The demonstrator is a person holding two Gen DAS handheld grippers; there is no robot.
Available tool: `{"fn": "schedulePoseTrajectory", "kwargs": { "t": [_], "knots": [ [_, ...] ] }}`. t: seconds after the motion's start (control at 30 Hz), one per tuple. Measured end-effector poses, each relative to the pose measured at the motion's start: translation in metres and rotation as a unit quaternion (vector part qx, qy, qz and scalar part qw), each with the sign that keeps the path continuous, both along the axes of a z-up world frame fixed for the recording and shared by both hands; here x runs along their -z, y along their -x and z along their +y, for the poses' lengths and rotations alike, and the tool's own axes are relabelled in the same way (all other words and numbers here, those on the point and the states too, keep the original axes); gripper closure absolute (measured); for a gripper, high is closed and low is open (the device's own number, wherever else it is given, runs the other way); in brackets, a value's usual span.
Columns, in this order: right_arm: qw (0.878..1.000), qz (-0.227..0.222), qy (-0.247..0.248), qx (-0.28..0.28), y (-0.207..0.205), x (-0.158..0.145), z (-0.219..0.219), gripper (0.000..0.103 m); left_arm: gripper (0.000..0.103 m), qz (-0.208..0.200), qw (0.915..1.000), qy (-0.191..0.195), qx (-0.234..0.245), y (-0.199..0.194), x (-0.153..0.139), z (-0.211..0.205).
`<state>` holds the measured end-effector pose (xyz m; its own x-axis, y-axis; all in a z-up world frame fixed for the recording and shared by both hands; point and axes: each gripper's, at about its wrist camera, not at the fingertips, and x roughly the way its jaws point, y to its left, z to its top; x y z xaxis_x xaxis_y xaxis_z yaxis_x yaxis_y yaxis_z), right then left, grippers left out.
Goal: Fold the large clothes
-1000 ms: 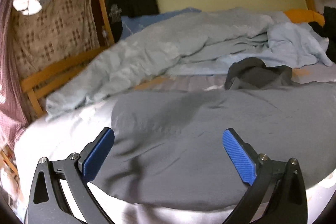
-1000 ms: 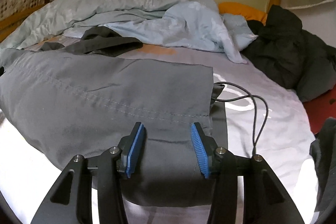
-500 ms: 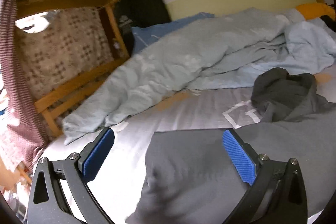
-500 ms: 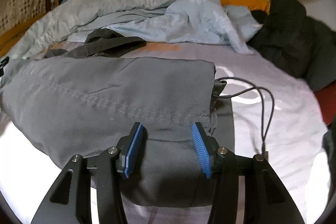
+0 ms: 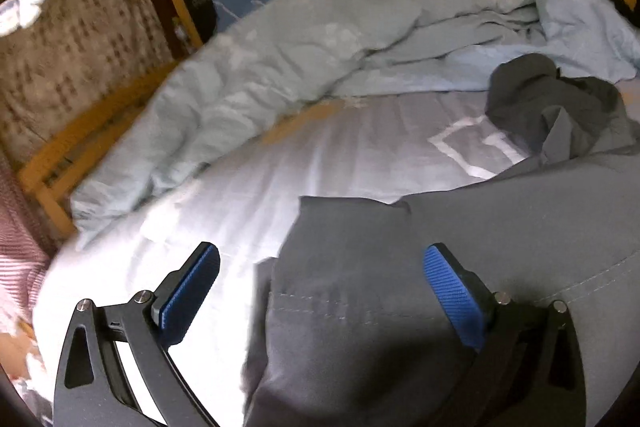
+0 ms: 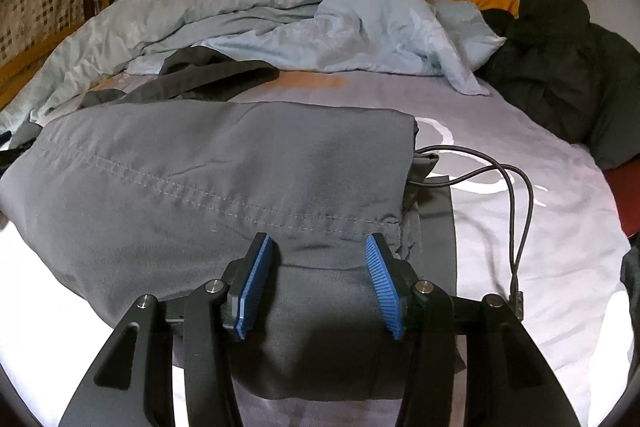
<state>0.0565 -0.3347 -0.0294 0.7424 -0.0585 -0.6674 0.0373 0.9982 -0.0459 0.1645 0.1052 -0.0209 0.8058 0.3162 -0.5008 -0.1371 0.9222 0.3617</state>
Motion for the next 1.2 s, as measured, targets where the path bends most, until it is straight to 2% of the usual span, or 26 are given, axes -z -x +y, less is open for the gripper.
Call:
{"fn": "schedulePoseTrajectory", "kwargs": {
  "t": [0.07,0.1,0.17,0.27,0.37,0.43,0.53,0.57,0.6,0.67,0.7,0.8,0.87,0.9,0.97,1.03,1.1,1.2],
  "knots": [
    [1.0,0.002,0.003,0.001,-0.001,0.0,-0.001,0.051,0.003,-0.046,0.9979,-0.044,-0.008,0.024,-0.008,-0.013],
    [1.0,0.003,0.008,0.002,-0.001,0.0,0.0,0.051,0.003,-0.065,0.997,-0.043,0.001,0.038,-0.015,-0.016],
    [1.0,0.002,0.014,0.003,-0.001,0.0,0.002,0.051,0.003,-0.079,0.9955,-0.004,0.052,0.067,-0.033,-0.019],
    [1.0,-0.002,0.009,0.003,0.002,-0.001,0.0,0.051,0.003,-0.124,0.9903,0.036,0.052,0.105,-0.05,-0.024],
    [1.0,-0.001,0.003,0.002,0.002,-0.001,-0.002,0.051,0.003,-0.137,0.9849,0.089,0.058,0.123,-0.054,-0.035],
    [1.0,-0.002,0.009,0.003,0.003,-0.001,0.0,0.05,0.003,-0.138,0.9847,0.088,0.059,0.125,-0.05,-0.049],
    [1.0,-0.005,0.003,0.002,0.006,-0.001,-0.002,0.047,0.003,-0.142,0.9864,0.038,0.074,0.123,-0.044,-0.079],
    [1.0,-0.006,-0.001,0.001,0.007,-0.001,-0.003,0.046,0.003,-0.153,0.9854,0.035,0.066,0.125,-0.046,-0.085],
    [1.0,-0.006,-0.004,0.0,0.007,-0.001,-0.003,0.046,0.002,-0.156,0.9845,0.05,0.063,0.124,-0.048,-0.089],
    [1.0,-0.003,0.002,0.0,0.006,-0.001,-0.001,0.045,0.001,-0.142,0.98,0.123,0.066,0.114,-0.054,-0.088],
    [1.0,-0.003,0.007,0.0,0.005,-0.001,0.0,0.045,0.001,-0.136,0.9781,0.143,0.064,0.108,-0.055,-0.088],
    [1.0,-0.002,0.007,-0.002,0.004,-0.001,0.001,0.042,0.0,-0.127,0.9807,0.143,0.042,0.092,-0.049,-0.097],
    [1.0,-0.004,-0.02,-0.008,0.003,0.0,-0.006,0.041,0.0,-0.086,0.9899,0.112,-0.007,0.071,-0.03,-0.102],
    [0.999,-0.005,-0.037,-0.009,0.003,0.0,-0.011,0.04,0.0,-0.065,0.9915,0.109,-0.029,0.061,-0.015,-0.102],
    [0.999,-0.004,-0.043,-0.009,0.002,0.0,-0.011,0.038,0.001,-0.031,0.9874,0.153,-0.024,0.049,-0.007,-0.09],
    [0.999,-0.001,-0.036,-0.008,-0.001,0.0,-0.008,0.036,0.001,-0.042,0.9833,0.174,-0.036,0.051,-0.01,-0.08],
    [1.0,0.001,-0.025,-0.005,-0.003,-0.001,-0.003,0.034,0.001,-0.031,0.9823,0.18,-0.042,0.047,-0.007,-0.076],
    [1.0,0.001,-0.018,-0.004,-0.002,-0.001,-0.001,0.034,0.002,-0.042,0.9836,0.167,-0.053,0.05,-0.009,-0.078]
  ]
}}
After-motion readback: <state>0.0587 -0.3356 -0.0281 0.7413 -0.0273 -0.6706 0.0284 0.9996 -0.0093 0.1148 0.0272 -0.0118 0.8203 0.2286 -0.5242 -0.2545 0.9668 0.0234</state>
